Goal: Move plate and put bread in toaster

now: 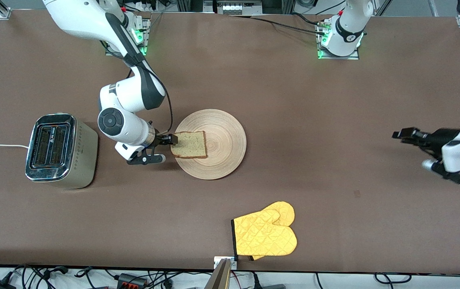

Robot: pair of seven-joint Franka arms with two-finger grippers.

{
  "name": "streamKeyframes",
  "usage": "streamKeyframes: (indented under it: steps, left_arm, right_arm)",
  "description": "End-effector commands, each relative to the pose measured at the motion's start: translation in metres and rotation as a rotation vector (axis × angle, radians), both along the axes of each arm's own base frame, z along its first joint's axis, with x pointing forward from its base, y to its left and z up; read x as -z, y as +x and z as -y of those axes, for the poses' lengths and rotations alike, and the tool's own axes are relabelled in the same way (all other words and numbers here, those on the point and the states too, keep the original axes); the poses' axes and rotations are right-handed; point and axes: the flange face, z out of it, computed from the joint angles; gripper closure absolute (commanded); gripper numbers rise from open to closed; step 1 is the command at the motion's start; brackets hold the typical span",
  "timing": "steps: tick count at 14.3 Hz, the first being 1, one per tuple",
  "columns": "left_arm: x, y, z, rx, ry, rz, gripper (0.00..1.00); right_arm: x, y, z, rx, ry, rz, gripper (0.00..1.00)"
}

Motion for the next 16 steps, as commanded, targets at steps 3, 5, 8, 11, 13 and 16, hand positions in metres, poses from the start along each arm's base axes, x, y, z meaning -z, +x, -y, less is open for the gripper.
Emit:
streamKeyframes:
  steps: [3, 5, 8, 11, 13, 16]
  left_arm:
    - [-0.021, -0.009, 0.03, 0.049, 0.099, 0.024, 0.0]
    - [-0.023, -0.008, 0.052, 0.104, 0.165, 0.03, 0.0]
    - [-0.024, -0.007, 0.053, 0.128, 0.249, 0.034, 0.0]
    - [-0.067, -0.005, 0.059, 0.103, 0.278, 0.21, 0.0]
    - [-0.069, -0.023, 0.069, -0.006, 0.324, 0.218, 0.0]
    - [-0.063, -0.04, 0.077, -0.23, 0.401, 0.221, 0.0]
  right_arm:
    - [0.023, 0.002, -0.011, 0.069, 0.021, 0.016, 0.23]
    - [0.031, 0.004, -0.011, 0.074, 0.022, 0.018, 0.23]
    - [0.034, 0.002, -0.015, 0.09, 0.017, 0.004, 0.25]
    - [0.035, -0.005, -0.027, 0.114, 0.01, -0.007, 0.41]
    - [0.035, -0.005, -0.028, 0.108, 0.011, -0.006, 0.61]
    - [0.028, 0.002, -0.022, 0.112, 0.018, 0.007, 0.75]
